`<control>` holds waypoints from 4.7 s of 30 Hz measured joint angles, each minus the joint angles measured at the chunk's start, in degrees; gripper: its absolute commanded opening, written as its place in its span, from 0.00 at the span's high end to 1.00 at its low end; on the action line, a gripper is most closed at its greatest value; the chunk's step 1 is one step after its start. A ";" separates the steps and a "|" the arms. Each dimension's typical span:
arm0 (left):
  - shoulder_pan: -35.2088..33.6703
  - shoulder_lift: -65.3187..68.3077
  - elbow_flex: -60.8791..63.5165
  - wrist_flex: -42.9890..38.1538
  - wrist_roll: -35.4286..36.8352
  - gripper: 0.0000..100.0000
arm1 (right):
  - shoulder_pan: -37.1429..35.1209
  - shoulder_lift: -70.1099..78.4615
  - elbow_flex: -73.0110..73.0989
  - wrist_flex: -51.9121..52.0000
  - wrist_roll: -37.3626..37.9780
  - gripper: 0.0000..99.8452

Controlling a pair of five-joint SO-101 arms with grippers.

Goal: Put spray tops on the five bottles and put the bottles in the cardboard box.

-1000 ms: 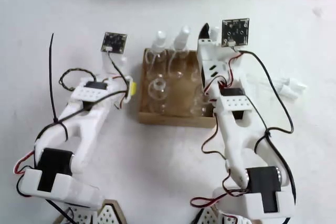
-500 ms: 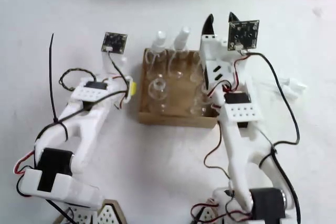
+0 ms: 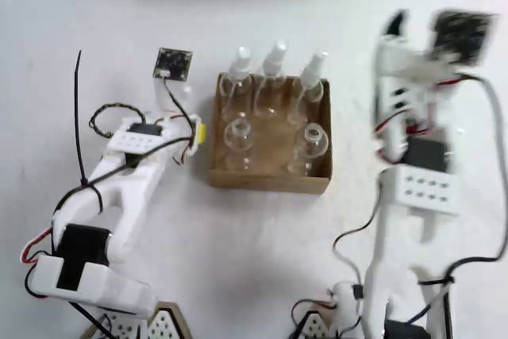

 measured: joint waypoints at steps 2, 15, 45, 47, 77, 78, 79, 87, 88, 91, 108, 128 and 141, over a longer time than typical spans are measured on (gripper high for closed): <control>0.00 0.00 0.00 0.00 0.00 0.81 | 4.57 3.16 -5.45 5.54 -3.43 0.85; -0.09 0.00 0.00 0.00 0.00 0.81 | 23.30 32.09 -19.16 15.30 -24.79 0.85; 0.18 0.00 0.00 0.00 0.00 0.81 | 21.54 77.54 -65.58 44.75 -35.43 0.85; 0.18 0.00 0.00 0.00 0.00 0.81 | 21.36 77.80 -66.02 45.01 -35.43 0.85; 0.18 0.00 0.00 0.00 0.00 0.81 | 19.43 81.85 -75.08 46.42 -35.34 0.98; 0.18 0.00 0.00 0.00 0.00 0.81 | 19.52 81.85 -77.45 48.35 -35.34 0.98; 0.18 0.00 0.00 0.00 0.00 0.81 | 19.52 81.85 -80.18 50.46 -35.34 0.98; 0.18 0.00 0.00 0.00 0.00 0.81 | 19.43 81.85 -113.05 71.82 -35.34 0.98; 0.18 0.00 0.00 0.00 0.00 0.81 | 19.43 81.76 -116.84 73.93 -35.16 0.98; 0.18 0.00 0.00 0.00 0.00 0.81 | 18.99 78.07 -118.86 76.22 -31.30 0.98; 0.18 0.00 0.00 0.00 0.00 0.81 | 8.26 56.09 -119.82 78.42 -17.49 0.98; 0.18 0.00 0.00 0.00 0.00 0.81 | -17.76 4.57 -70.77 74.64 -2.81 0.98; 0.18 0.00 0.00 0.00 0.00 0.81 | -20.31 -16.26 -29.10 46.95 -2.37 0.98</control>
